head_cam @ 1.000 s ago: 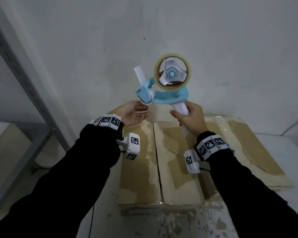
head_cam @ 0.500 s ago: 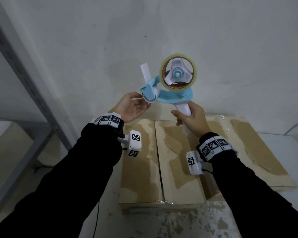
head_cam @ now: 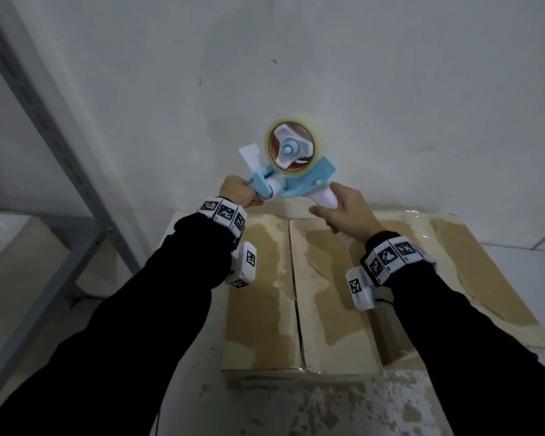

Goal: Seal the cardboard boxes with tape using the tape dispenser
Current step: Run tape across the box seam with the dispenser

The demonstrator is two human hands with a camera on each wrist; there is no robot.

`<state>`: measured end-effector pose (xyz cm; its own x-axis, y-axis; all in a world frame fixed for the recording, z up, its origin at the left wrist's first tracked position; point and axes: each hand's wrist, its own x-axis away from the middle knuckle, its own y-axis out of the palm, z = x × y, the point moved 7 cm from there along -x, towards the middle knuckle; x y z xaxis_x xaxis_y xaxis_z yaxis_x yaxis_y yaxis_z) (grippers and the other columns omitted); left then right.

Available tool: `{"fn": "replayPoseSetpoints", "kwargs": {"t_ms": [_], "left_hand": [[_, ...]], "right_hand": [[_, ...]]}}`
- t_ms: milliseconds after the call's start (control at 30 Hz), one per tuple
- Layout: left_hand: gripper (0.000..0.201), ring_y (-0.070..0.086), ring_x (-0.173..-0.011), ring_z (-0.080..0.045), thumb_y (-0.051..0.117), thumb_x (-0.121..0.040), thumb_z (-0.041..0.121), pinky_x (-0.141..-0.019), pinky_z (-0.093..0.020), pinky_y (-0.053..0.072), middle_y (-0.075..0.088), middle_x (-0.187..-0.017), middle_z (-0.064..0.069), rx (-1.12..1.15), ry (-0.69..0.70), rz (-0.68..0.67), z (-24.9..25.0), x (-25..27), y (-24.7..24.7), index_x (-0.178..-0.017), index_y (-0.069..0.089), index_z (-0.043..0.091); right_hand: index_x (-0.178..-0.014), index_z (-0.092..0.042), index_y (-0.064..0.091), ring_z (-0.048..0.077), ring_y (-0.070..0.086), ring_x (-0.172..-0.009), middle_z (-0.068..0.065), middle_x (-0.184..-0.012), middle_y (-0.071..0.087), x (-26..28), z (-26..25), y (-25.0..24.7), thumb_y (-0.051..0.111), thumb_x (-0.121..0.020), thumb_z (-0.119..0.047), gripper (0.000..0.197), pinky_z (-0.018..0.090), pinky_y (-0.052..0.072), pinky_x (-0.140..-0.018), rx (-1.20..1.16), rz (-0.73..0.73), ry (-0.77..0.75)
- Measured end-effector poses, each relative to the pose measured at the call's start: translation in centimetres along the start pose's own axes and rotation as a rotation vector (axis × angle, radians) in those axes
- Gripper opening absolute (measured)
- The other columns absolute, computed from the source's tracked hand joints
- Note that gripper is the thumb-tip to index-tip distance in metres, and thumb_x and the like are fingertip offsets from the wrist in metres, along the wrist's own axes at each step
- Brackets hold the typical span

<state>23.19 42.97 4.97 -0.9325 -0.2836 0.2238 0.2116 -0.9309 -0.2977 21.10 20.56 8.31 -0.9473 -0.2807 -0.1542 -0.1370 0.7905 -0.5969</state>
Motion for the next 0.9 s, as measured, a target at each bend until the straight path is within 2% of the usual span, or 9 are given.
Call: {"fn": "replayPoseSetpoints", "kwargs": {"t_ms": [67,233,333,400,467,567,667,833,900], "left_hand": [[0.021,0.068,-0.08,-0.036,0.069,-0.068,-0.007,-0.08,-0.05,0.055,0.068,-0.09,-0.031,-0.105,0.046,0.064,-0.5,-0.9,-0.5,-0.087,0.067,-0.016],[0.022,0.068,-0.082,-0.037,0.068,-0.068,-0.007,-0.08,-0.05,0.055,0.069,-0.085,-0.028,-0.122,0.047,0.063,-2.2,-2.6,-1.4,-0.089,0.068,-0.014],[0.012,0.067,-0.066,-0.025,0.064,-0.071,-0.013,-0.082,-0.041,0.056,0.067,-0.054,-0.008,-0.007,-0.051,-0.022,-3.0,-2.7,-1.7,-0.082,0.066,-0.009],[0.011,0.063,-0.054,-0.02,0.062,-0.073,-0.015,-0.07,-0.029,0.055,0.062,-0.043,-0.002,0.111,-0.147,-0.047,-3.3,-2.0,-1.8,-0.073,0.063,-0.004],[0.016,0.062,-0.043,-0.011,0.061,-0.075,-0.015,-0.056,-0.018,0.053,0.062,-0.042,-0.003,0.206,-0.204,-0.053,-3.5,-1.6,-1.7,-0.07,0.061,0.001],[0.015,0.058,-0.036,-0.005,0.057,-0.08,-0.015,-0.049,-0.013,0.05,0.06,-0.039,-0.002,0.295,-0.243,-0.051,-3.7,-1.4,-1.8,-0.077,0.061,-0.001],[0.008,0.06,-0.039,-0.004,0.055,-0.084,-0.012,-0.054,-0.012,0.051,0.062,-0.042,0.0,0.338,-0.245,-0.053,-3.8,-1.7,-2.4,-0.089,0.06,-0.008],[0.01,0.062,-0.044,-0.004,0.059,-0.084,-0.007,-0.065,-0.013,0.052,0.065,-0.047,0.001,0.339,-0.234,-0.057,-3.9,-2.4,-2.4,-0.093,0.064,-0.007],[0.007,0.062,-0.042,-0.003,0.058,-0.085,-0.007,-0.063,-0.012,0.051,0.064,-0.045,0.002,0.319,-0.231,-0.082,-3.7,-2.4,-1.8,-0.089,0.063,-0.005]], "right_hand": [[-0.101,-0.013,0.058,0.022,0.054,-0.046,-0.001,-0.066,0.058,-0.9,-0.2,0.5,0.069,-0.083,-0.017,0.022,0.033,0.049,-0.047,0.067,-0.033,-0.019],[-0.113,-0.009,0.059,0.021,0.056,-0.046,-0.002,-0.071,0.059,-3.2,-1.0,1.3,0.068,-0.083,-0.021,0.033,0.034,0.051,-0.047,0.176,-0.132,-0.055],[-0.108,-0.009,0.06,0.017,0.053,-0.042,0.001,-0.064,0.06,-4.4,-1.0,1.4,0.069,-0.082,-0.02,0.029,0.031,0.048,-0.046,0.182,-0.195,-0.023],[-0.101,-0.007,0.059,0.016,0.05,-0.038,0.004,-0.057,0.059,-5.0,-0.7,1.2,0.07,-0.081,-0.019,0.026,0.027,0.045,-0.044,0.157,-0.234,0.011],[-0.096,-0.005,0.059,0.018,0.049,-0.038,0.007,-0.053,0.058,-5.4,-0.5,1.1,0.07,-0.08,-0.019,0.024,0.026,0.043,-0.045,0.151,-0.276,0.029],[-0.091,-0.006,0.058,0.021,0.048,-0.039,0.009,-0.052,0.058,-5.8,-0.3,0.9,0.07,-0.081,-0.017,0.019,0.026,0.043,-0.047,0.145,-0.321,0.036],[-0.091,-0.008,0.058,0.023,0.048,-0.041,0.013,-0.054,0.059,-6.1,0.1,0.4,0.069,-0.081,-0.018,0.018,0.027,0.043,-0.047,0.137,-0.333,0.044],[-0.093,-0.007,0.059,0.023,0.049,-0.042,0.02,-0.058,0.059,-6.6,0.7,0.0,0.069,-0.081,-0.019,0.02,0.025,0.044,-0.048,0.132,-0.338,0.055],[-0.09,-0.009,0.059,0.022,0.049,-0.042,0.021,-0.058,0.06,-6.7,1.1,0.0,0.069,-0.081,-0.018,0.017,0.026,0.044,-0.05,0.14,-0.344,0.056]]}}
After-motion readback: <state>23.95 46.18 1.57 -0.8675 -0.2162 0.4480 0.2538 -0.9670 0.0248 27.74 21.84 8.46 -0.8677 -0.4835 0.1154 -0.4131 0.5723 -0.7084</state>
